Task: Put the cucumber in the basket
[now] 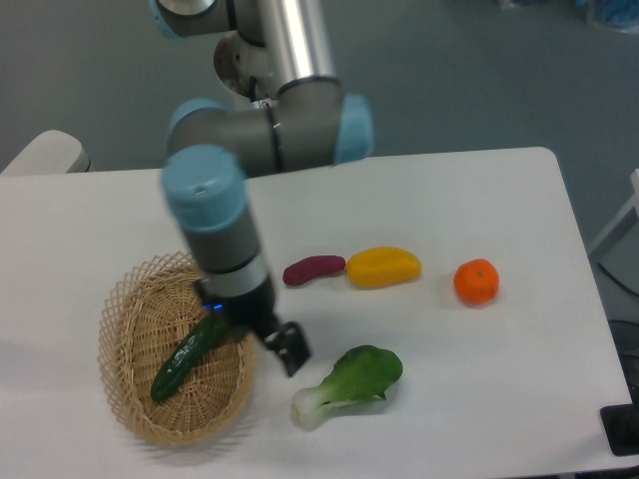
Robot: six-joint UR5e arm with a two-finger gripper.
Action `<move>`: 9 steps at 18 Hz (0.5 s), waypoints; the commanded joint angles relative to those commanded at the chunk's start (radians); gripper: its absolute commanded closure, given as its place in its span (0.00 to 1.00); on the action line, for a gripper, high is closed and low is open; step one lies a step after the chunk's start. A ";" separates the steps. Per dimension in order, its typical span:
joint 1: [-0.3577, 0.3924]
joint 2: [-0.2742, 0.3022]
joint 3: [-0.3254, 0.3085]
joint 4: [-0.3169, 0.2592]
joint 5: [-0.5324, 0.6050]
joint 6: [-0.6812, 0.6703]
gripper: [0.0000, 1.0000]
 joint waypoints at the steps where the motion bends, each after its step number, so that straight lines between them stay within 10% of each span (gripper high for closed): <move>1: 0.023 0.009 -0.005 0.000 0.000 0.057 0.00; 9: 0.120 0.023 -0.031 0.000 -0.038 0.252 0.00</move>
